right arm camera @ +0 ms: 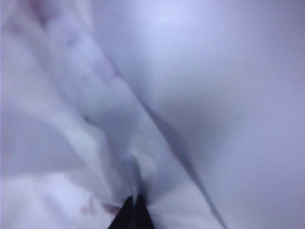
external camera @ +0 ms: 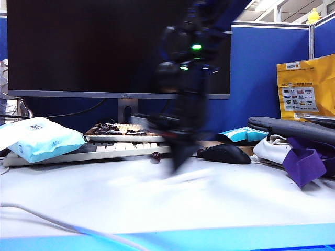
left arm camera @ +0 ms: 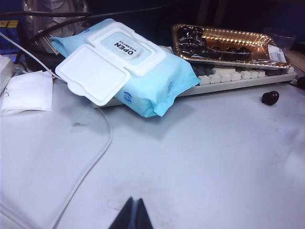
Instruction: Use the wet wipes on the table to wipe the cherry juice off the table, then put the wipes back on the table.
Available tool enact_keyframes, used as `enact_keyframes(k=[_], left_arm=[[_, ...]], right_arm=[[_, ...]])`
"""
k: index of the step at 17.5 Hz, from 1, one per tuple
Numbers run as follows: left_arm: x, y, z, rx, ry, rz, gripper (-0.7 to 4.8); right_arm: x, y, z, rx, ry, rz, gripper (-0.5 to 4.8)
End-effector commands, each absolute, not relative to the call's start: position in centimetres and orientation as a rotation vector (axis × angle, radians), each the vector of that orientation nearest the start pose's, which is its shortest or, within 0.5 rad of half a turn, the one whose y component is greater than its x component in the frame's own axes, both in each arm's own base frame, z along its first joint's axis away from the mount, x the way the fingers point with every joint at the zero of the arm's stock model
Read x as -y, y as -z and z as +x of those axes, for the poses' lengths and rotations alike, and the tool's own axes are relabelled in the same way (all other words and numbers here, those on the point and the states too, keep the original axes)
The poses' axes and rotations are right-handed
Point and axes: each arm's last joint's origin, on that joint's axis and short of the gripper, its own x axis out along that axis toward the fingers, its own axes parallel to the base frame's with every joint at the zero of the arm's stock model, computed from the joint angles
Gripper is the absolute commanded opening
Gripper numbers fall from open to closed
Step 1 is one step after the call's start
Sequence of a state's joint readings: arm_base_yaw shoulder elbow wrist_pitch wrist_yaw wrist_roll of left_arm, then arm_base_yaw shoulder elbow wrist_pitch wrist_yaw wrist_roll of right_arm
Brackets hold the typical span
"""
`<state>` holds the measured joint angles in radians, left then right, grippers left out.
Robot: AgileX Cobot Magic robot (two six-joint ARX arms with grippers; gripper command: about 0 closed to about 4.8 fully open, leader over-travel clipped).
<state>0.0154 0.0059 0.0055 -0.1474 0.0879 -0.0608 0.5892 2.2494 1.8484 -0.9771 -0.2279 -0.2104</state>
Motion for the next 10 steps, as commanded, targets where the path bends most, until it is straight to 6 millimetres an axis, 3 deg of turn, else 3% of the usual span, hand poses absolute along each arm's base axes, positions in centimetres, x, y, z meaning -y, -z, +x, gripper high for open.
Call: enact_keyframes(k=[1, 4, 6, 10], left_arm=[[0.1, -15.0, 9.6, -0.159, 0.070, -0.068, -0.04], [0.1, -15.0, 9.6, -0.159, 0.070, -0.068, -0.04], [0.1, -15.0, 9.6, -0.159, 0.070, -0.068, -0.04], [0.1, -15.0, 9.6, -0.159, 0.070, -0.068, -0.04]], right_arm=[[-29.0, -17.4, 35.3, -1.251, -1.060, -0.461, -0.01], [-30.1, -18.0, 36.1, -1.138, -0.869, -0.615, -0.01], [-29.8, -17.5, 38.1, -1.131, -0.745, -0.637, -0.01], [-30.0, -16.8, 40.5, -1.149, -0.772, -0.562, -0.01]])
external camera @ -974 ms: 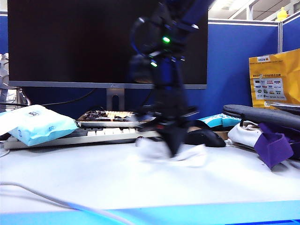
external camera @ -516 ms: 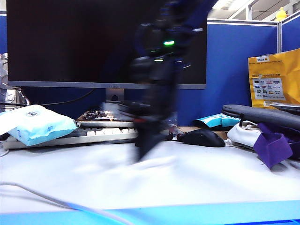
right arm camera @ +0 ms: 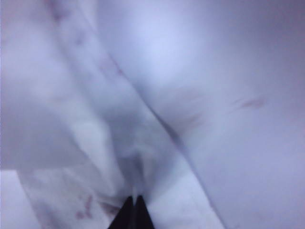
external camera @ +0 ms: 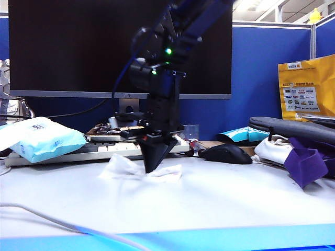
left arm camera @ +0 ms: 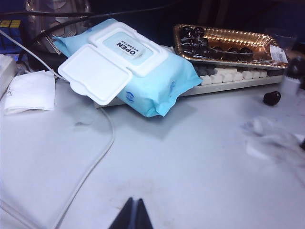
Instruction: Use the wet wipes on the table to wipe the cherry juice off the table, then put the wipes back on the table.
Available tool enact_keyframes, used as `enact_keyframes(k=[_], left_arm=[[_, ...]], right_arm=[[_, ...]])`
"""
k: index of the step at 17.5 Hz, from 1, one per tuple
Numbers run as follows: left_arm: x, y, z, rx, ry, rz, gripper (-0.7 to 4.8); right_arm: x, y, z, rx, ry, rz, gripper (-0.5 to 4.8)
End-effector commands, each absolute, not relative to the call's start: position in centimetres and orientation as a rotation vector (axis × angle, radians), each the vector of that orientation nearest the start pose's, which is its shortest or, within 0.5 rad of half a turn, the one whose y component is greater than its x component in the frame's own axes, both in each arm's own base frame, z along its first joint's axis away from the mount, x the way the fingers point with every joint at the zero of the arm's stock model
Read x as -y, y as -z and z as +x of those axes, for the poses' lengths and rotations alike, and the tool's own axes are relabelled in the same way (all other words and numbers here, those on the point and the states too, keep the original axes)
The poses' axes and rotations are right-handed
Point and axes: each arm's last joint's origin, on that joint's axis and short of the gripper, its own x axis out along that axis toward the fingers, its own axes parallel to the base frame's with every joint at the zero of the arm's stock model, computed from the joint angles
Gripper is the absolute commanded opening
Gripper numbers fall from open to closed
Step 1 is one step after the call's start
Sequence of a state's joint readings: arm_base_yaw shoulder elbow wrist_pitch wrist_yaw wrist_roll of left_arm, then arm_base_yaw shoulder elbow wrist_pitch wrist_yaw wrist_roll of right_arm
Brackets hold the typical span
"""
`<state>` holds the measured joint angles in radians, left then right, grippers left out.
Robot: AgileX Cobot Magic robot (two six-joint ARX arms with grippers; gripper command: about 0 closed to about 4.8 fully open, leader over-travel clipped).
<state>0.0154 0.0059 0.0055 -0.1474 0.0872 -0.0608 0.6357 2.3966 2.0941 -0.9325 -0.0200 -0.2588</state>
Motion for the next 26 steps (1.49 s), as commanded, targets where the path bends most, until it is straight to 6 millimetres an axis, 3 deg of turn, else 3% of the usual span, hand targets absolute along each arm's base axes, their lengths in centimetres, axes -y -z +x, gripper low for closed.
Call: enact_keyframes(k=[1, 4, 5, 9, 11, 14, 16, 18, 21, 24, 26], left_arm=[[0.1, -15.0, 9.6, -0.159, 0.070, -0.068, -0.03], [0.1, -15.0, 9.6, -0.159, 0.070, -0.068, -0.03], [0.1, -15.0, 9.6, -0.159, 0.070, -0.068, -0.04], [0.1, -15.0, 9.6, -0.159, 0.070, -0.068, -0.03], [0.1, -15.0, 9.6, -0.159, 0.070, -0.068, -0.04], [0.1, -15.0, 9.6, -0.159, 0.070, -0.068, -0.04], [0.1, -15.0, 9.6, -0.159, 0.070, -0.068, -0.03], [0.1, -15.0, 9.6, -0.159, 0.070, -0.068, -0.04], [0.1, -15.0, 9.6, -0.159, 0.070, -0.068, -0.03], [0.1, -15.0, 9.6, -0.159, 0.070, -0.068, -0.04], [0.1, -15.0, 9.6, -0.159, 0.070, -0.068, -0.03]], right_arm=[[-30.8, -17.1, 40.2, -1.168, -0.935, -0.464, -0.01], [-32.7, -17.7, 38.3, -1.180, -1.225, -0.371, -0.01], [-33.3, -17.7, 37.7, -1.175, -1.224, -0.416, -0.01], [-33.2, -16.0, 38.6, -1.155, -0.887, -0.673, -0.01], [-30.8, -14.3, 40.9, -1.186, -0.622, -0.724, -0.01], [-28.0, -13.7, 43.0, -1.213, -0.448, -0.622, -0.01], [-27.6, -14.4, 42.8, -1.295, -0.649, -0.498, -0.01], [-28.6, -15.0, 41.5, -1.360, -0.861, -0.415, -0.01], [-31.1, -15.5, 37.9, -1.473, -1.057, -0.473, -0.01], [-32.7, -15.4, 37.0, -1.409, -0.910, -0.671, -0.01], [-31.8, -15.1, 38.6, -1.339, -0.693, -0.718, -0.01]])
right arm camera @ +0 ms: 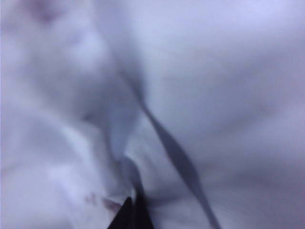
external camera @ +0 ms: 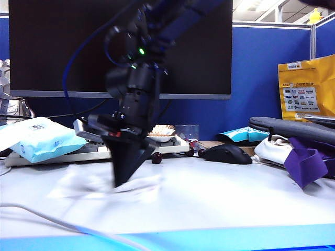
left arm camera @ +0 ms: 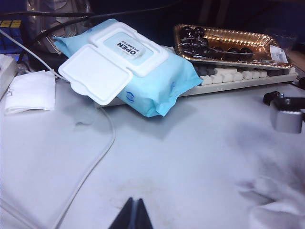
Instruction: Use the wet wipes on the table to wipe the cherry juice off the table, then put the wipes back on the table.
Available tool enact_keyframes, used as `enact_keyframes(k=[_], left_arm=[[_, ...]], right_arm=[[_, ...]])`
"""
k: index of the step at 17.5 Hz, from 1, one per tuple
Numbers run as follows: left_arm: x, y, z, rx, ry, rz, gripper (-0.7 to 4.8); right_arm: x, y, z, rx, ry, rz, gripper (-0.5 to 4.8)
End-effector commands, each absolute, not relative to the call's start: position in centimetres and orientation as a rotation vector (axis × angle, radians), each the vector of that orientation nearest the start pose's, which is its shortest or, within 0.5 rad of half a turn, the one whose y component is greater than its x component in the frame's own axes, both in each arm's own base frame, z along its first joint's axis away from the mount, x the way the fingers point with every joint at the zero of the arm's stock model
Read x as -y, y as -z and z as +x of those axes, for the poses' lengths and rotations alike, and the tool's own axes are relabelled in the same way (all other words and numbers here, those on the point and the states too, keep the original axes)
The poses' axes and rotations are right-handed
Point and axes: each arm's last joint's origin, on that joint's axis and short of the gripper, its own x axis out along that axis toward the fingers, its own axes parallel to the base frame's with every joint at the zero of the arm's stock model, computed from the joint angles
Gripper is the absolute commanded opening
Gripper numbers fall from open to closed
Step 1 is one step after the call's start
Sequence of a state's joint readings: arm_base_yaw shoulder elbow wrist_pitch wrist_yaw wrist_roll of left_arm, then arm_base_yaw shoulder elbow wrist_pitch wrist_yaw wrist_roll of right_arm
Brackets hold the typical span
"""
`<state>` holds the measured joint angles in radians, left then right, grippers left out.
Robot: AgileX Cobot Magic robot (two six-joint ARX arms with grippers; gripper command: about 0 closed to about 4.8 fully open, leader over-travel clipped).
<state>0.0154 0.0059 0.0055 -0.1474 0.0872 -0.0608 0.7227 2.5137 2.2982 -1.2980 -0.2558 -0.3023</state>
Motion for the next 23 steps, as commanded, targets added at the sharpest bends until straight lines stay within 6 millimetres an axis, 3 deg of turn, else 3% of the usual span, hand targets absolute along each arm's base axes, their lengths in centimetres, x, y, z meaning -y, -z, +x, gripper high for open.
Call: enact_keyframes(k=[1, 4, 6, 11, 15, 18, 21, 23], left_arm=[[0.1, -15.0, 9.6, -0.159, 0.070, -0.068, -0.04], [0.1, -15.0, 9.6, -0.159, 0.070, -0.068, -0.04], [0.1, -15.0, 9.6, -0.159, 0.070, -0.068, -0.03], [0.1, -15.0, 9.6, -0.159, 0.070, -0.068, -0.03], [0.1, -15.0, 9.6, -0.159, 0.070, -0.068, -0.03], [0.1, -15.0, 9.6, -0.159, 0.070, -0.068, -0.03], [0.1, -15.0, 9.6, -0.159, 0.070, -0.068, -0.03], [0.1, -15.0, 9.6, -0.159, 0.070, -0.068, -0.04]], right_arm=[[-30.9, -15.1, 39.7, -1.316, -0.635, -0.685, -0.01], [-28.2, -15.3, 42.6, -1.241, -0.441, -0.634, -0.01], [-25.3, -15.4, 44.7, -1.230, -0.308, -0.576, -0.01], [-21.3, -15.3, 45.0, -1.352, -0.025, -0.622, -0.01], [-17.8, -15.3, 45.2, -1.490, 0.062, -0.565, -0.01], [-18.6, -15.1, 45.1, -1.542, -0.175, -0.401, -0.01], [-22.2, -15.3, 44.9, -1.462, -0.611, -0.185, -0.01], [-23.7, -15.4, 44.7, -1.415, -0.669, -0.204, -0.01]])
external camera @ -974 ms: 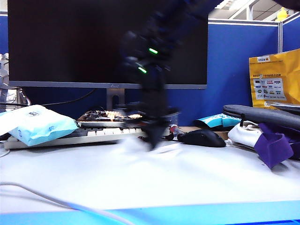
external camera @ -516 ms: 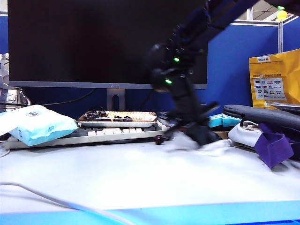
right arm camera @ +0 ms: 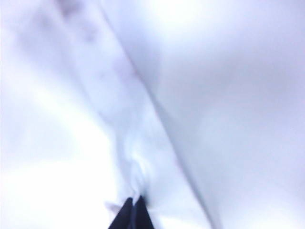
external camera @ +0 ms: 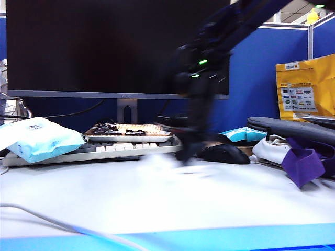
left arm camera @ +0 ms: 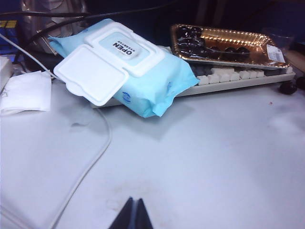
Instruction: Use the wet wipes on the table to wipe the cherry juice off the table, then put the wipes back on the table.
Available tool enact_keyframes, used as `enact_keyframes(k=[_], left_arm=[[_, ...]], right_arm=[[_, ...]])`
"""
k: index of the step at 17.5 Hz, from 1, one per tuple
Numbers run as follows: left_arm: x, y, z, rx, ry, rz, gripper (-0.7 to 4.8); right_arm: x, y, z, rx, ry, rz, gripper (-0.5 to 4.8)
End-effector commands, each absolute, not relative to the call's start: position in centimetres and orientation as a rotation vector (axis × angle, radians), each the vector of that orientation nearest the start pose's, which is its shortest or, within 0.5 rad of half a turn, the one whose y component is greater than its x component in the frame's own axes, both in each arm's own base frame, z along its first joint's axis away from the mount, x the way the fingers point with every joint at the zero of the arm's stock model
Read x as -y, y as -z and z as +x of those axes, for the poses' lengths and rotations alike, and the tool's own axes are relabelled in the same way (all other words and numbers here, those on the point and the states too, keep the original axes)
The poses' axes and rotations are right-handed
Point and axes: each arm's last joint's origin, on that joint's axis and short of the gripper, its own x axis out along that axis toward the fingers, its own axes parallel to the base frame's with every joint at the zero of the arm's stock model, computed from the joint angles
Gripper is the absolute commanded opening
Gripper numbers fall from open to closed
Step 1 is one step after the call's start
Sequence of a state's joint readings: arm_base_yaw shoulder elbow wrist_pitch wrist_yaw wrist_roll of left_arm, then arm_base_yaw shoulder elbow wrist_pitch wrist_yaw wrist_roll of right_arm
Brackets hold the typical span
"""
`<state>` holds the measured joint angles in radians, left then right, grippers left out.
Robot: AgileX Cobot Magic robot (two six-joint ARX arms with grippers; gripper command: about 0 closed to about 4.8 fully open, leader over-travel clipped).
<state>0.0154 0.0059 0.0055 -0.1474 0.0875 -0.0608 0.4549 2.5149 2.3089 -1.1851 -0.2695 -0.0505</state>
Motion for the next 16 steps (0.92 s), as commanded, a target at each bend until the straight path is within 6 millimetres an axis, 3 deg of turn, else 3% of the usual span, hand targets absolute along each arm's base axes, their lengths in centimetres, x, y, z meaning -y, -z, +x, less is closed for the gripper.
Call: enact_keyframes(k=[1, 5, 8, 13, 14, 16], left_arm=[[0.1, -15.0, 9.6, -0.159, 0.070, -0.068, -0.03], [0.1, -15.0, 9.6, -0.159, 0.070, -0.068, -0.04], [0.1, -15.0, 9.6, -0.159, 0.070, -0.068, -0.03], [0.1, -15.0, 9.6, -0.159, 0.070, -0.068, -0.03], [0.1, -15.0, 9.6, -0.159, 0.070, -0.068, -0.03], [0.1, -15.0, 9.6, -0.159, 0.070, -0.068, -0.04]], right_arm=[[-23.7, -15.4, 45.0, -1.366, -0.590, -0.271, -0.01], [-23.6, -15.9, 47.0, -1.127, -0.372, -0.476, -0.01], [-23.8, -16.2, 47.2, -1.094, -0.407, -0.489, -0.01], [-25.0, -16.9, 47.1, -1.040, -0.768, -0.382, -0.01], [-25.0, -17.1, 47.2, -1.022, -0.769, -0.401, -0.01], [-24.7, -17.0, 47.8, -0.984, -0.599, -0.500, -0.01]])
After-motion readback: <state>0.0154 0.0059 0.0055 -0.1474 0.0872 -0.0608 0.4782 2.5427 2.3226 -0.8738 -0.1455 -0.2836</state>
